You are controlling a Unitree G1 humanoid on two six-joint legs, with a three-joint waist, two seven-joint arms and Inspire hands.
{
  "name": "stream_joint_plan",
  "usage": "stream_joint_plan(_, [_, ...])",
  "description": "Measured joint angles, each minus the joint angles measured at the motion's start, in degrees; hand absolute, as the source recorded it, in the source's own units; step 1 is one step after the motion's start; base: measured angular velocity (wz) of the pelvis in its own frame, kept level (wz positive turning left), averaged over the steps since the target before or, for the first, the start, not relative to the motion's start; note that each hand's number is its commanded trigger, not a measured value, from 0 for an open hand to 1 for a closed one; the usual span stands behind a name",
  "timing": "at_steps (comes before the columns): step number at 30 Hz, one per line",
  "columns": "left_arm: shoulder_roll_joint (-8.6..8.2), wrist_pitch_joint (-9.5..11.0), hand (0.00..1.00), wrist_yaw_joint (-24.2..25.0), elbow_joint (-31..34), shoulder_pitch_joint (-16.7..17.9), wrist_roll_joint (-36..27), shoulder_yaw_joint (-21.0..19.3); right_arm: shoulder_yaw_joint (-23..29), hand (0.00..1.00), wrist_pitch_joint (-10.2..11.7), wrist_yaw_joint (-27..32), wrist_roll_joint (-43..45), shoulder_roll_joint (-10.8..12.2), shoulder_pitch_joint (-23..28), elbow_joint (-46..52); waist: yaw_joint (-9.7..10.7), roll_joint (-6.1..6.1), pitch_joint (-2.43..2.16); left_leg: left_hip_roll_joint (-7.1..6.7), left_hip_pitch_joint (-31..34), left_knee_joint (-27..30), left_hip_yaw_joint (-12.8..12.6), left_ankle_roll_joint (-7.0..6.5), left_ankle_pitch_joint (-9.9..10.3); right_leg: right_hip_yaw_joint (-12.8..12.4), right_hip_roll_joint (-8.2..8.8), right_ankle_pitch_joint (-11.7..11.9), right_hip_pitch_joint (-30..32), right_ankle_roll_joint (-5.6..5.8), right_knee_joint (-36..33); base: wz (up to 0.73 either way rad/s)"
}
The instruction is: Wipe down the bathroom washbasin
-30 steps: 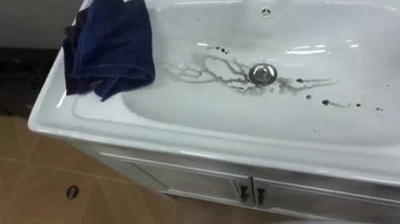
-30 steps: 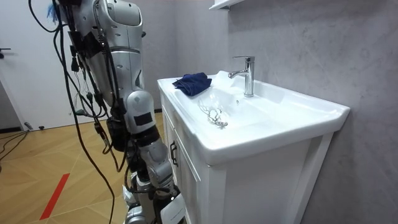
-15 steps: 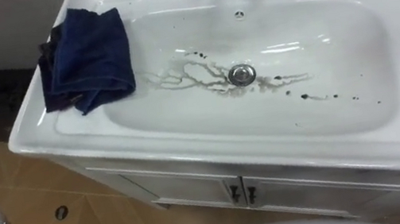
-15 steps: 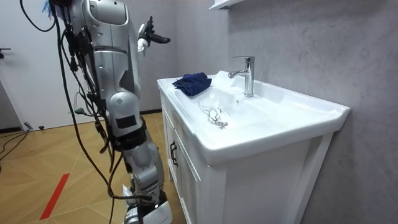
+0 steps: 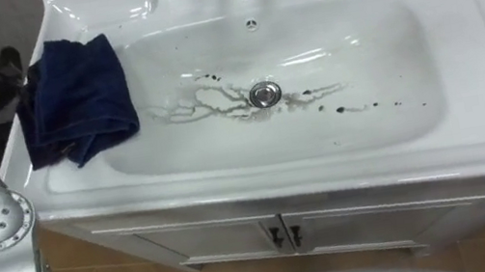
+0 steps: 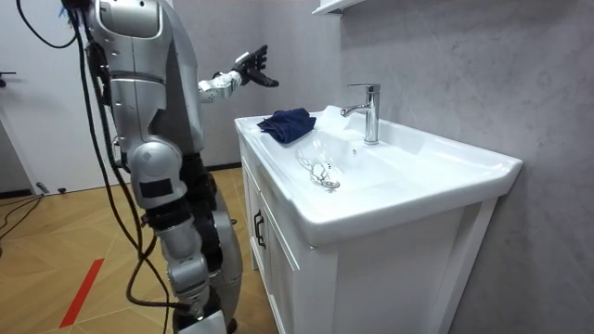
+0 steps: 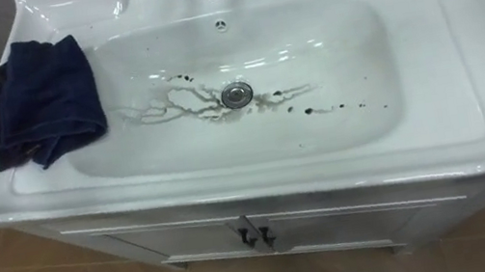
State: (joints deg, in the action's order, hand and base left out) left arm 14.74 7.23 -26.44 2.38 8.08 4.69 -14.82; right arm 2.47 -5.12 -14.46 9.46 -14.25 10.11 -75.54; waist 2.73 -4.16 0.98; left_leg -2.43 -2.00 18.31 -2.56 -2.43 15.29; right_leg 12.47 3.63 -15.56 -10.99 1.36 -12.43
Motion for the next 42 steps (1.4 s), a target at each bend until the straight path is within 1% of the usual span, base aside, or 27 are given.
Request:
stream_joint_plan(1, [0.0, -0.2, 0.0, 0.0, -0.5, 0.0, 0.9, 0.1, 0.0, 0.0, -0.1, 0.0, -0.1, 0.2, 0.2, 0.0, 0.0, 0.43, -0.03, 0.09, -0.5, -0.4, -0.4, 0.01, 0.0, -0.8, -0.04, 0.0, 0.0, 0.0, -0.3, -0.18])
stream_joint_plan(2, [0.06, -0.3, 0.0, 0.0, -1.0, 0.0, 2.4, 0.1, 0.0, 0.0, -0.5, 0.1, -0.1, 0.4, 0.2, 0.0, 0.0, 0.84, -0.19, 0.16, -0.7, -0.7, -0.8, 0.02, 0.0, -1.1, -0.08, 0.0, 0.0, 0.0, -0.3, -0.18])
stream_joint_plan(5, [0.07, -0.7, 0.0, -0.1, -1.4, 0.0, 4.5, 0.2, 0.0, 0.0, -1.1, 0.1, -0.4, 0.8, 0.1, 0.1, 0.3, 1.3, -0.51, 0.34, -0.9, -0.8, -1.4, 0.02, 0.0, -1.6, -0.17, 0.0, 0.1, -0.01, -0.2, -0.11])
stream_joint_plan(8, [0.06, -0.9, 0.0, -0.1, -2.0, -0.1, 5.1, 1.1, 0.0, 0.0, -1.2, 0.6, -0.5, 0.9, 0.1, 0.1, 0.3, 1.35, -0.53, 0.56, -1.2, -0.8, -1.8, 0.03, 0.0, -1.7, -0.21, 0.1, 0.0, -0.07, -0.2, -0.07])
stream_joint_plan(9, [0.06, -1.0, 0.0, -0.1, -2.1, -0.1, 5.1, 1.2, 0.0, 0.0, -1.2, 0.7, -0.5, 0.9, 0.1, 0.1, 0.3, 1.29, -0.51, 0.59, -1.3, -0.9, -1.9, 0.03, 0.0, -1.8, -0.23, 0.1, 0.0, -0.09, -0.2, -0.08])
stream_joint_plan(10, [0.06, -1.1, 0.0, -0.2, -2.5, -0.2, 5.1, 1.5, 0.0, 0.0, -1.3, 0.7, -0.5, 0.9, 0.2, 0.1, 0.5, 1.37, -0.39, 0.65, -1.4, -1.0, -2.0, 0.03, 0.0, -2.2, -0.3, 0.1, 0.0, -0.1, -0.2, -0.08])
stream_joint_plan(14, [0.06, -2.6, 0.0, -0.2, -4.4, -1.3, 5.1, 1.6, 0.0, 0.0, -1.4, 0.6, -0.5, 0.9, 0.1, 0.4, 0.7, 0.87, -0.22, 0.75, -1.5, -1.0, -2.1, 0.1, 0.0, -2.9, -0.52, 0.2, 0.1, -0.28, -0.2, -0.03])
stream_joint_plan(16, [0.04, -3.1, 0.0, -0.1, -5.2, -1.5, 5.1, 1.7, 0.0, 0.0, -2.0, 0.5, -0.5, 0.9, 0.1, 0.5, 1.0, 0.59, -0.22, 0.79, -1.6, -1.2, -2.2, 0.19, -0.1, -2.9, -0.54, 0.2, 0.1, -0.3, -0.2, -0.02])
stream_joint_plan(17, [0.04, -3.2, 0.0, -0.1, -5.8, -1.6, 5.1, 1.7, 0.1, 0.0, -2.2, 0.5, -0.5, 0.9, 0.0, 0.5, 1.5, 0.54, -0.23, 0.8, -1.6, -1.2, -2.1, 0.25, -0.1, -2.9, -0.56, 0.2, 0.1, -0.31, -0.2, 0.0])
stream_joint_plan(19, [0.04, -3.3, 0.0, 0.0, -7.0, -1.8, 5.2, 1.8, 0.5, 0.0, -2.5, 0.5, -0.4, 0.9, 0.0, 0.5, 1.8, 0.5, -0.25, 0.86, -1.6, -1.3, -2.2, 0.29, -0.2, -2.9, -0.64, 0.3, 0.2, -0.34, -0.2, -0.02])
stream_joint_plan(22, [0.03, -3.8, 0.0, 0.7, -11.4, -3.0, 7.3, 1.8, 1.2, 0.0, -2.7, 0.5, -0.1, 0.8, 0.1, 0.4, 2.2, 0.46, -0.29, 0.93, -1.7, -1.5, -2.5, 0.35, -0.2, -3.2, -0.67, 0.3, 0.3, -0.36, -0.3, -0.06])
stream_joint_plan(23, [0.02, -4.5, 0.0, 0.9, -12.8, -3.3, 8.5, 2.0, 1.2, 0.0, -3.0, 0.5, -0.1, 0.8, 0.1, 0.4, 2.3, 0.46, -0.31, 0.98, -1.6, -1.6, -2.8, 0.36, -0.2, -3.3, -0.67, 0.3, 0.5, -0.4, -0.3, -0.09])
stream_joint_plan(25, [0.02, -5.0, 0.0, 1.2, -14.0, -3.3, 9.4, 2.3, 1.2, 0.0, -3.2, 0.5, -0.1, 0.8, 0.2, 0.5, 2.3, 0.44, -0.33, 1.15, -1.3, -1.7, -3.6, 0.36, -0.2, -4.0, -0.74, 0.4, 1.1, -0.51, -0.3, -0.15])
stream_joint_plan(27, [0.02, -5.7, 0.0, 1.8, -14.3, -3.3, 9.6, 2.6, 1.4, 0.0, -3.2, 0.5, -0.1, 0.8, 0.2, 0.5, 2.4, 0.53, -0.66, 1.19, -0.6, -1.6, -3.7, 0.36, -0.2, -4.2, -0.75, 0.5, 1.7, -0.53, -0.3, -0.09])
stream_joint_plan(28, [0.02, -5.9, 0.0, 2.3, -14.3, -3.3, 9.8, 2.8, 1.8, 0.0, -3.3, 0.6, -0.1, 0.8, 0.3, 0.6, 2.4, 0.37, -0.95, 1.21, -0.5, -1.7, -3.9, 0.36, -0.2, -4.3, -0.76, 0.5, 1.9, -0.52, -0.3, -0.05])
stream_joint_plan(30, [0.03, -6.2, 0.0, 2.4, -14.5, -3.3, 10.8, 3.1, 2.5, 0.0, -3.3, 0.7, -0.2, 0.8, 0.4, 0.6, 2.8, 0.44, -1.0, 1.26, -0.5, -1.6, -4.1, 0.35, -0.2, -4.4, -0.77, 0.6, 2.0, -0.51, -0.3, -0.02])
stream_joint_plan(34, [0.02, -7.2, 0.0, 2.9, -16.8, -3.6, 10.7, 5.1, 2.5, 0.0, -3.7, 1.4, -0.4, 0.9, 0.7, 0.7, 3.7, 0.32, -0.88, 1.35, -0.5, -1.8, -4.1, 0.33, -0.2, -4.4, -0.83, 0.8, 2.0, -0.44, -0.2, 0.0])
stream_joint_plan(36, [0.01, -7.6, 0.0, 3.5, -17.8, -3.7, 10.9, 6.2, 2.5, 0.0, -3.9, 1.6, -0.4, 0.9, 1.4, 1.4, 3.7, -0.08, -1.01, 1.65, -0.4, -1.8, -4.3, 0.33, -0.2, -4.5, -0.85, 0.8, 2.2, -0.44, -0.2, -0.03])
stream_joint_plan(37, [0.01, -7.7, 0.0, 3.6, -18.4, -3.7, 11.2, 6.7, 2.5, 0.0, -4.3, 1.8, -0.4, 0.9, 1.8, 2.2, 3.7, -0.01, -0.87, 1.67, -0.4, -1.8, -4.8, 0.33, -0.2, -4.6, -0.86, 0.8, 2.5, -0.47, -0.3, -0.12])
stream_joint_plan(38, [0.01, -7.7, 0.0, 3.7, -19.7, -3.8, 11.3, 6.8, 2.5, 0.0, -4.4, 1.8, -0.4, 0.8, 1.6, 2.2, 3.7, -0.09, -0.76, 1.69, -0.1, -1.7, -5.1, 0.34, -0.2, -4.6, -0.94, 0.9, 2.6, -0.58, -0.3, -0.12])
stream_joint_plan(39, [0.0, -7.7, 0.0, 3.8, -20.5, -4.1, 11.3, 6.8, 2.5, 0.0, -4.4, 1.8, -0.4, 0.8, 1.6, 2.2, 3.9, -0.21, -0.79, 1.71, -0.1, -1.7, -5.1, 0.34, -0.2, -4.6, -0.95, 0.9, 2.7, -0.58, -0.3, -0.07])
stream_joint_plan(42, [0.0, -7.7, 0.0, 4.4, -22.2, -4.7, 11.5, 6.8, 2.5, 0.0, -4.3, 1.8, -0.4, 0.8, 1.6, 2.3, 4.8, -0.39, -0.71, 1.75, -0.2, -1.7, -5.3, 0.35, -0.2, -4.6, -0.95, 0.9, 2.9, -0.61, -0.4, -0.01])
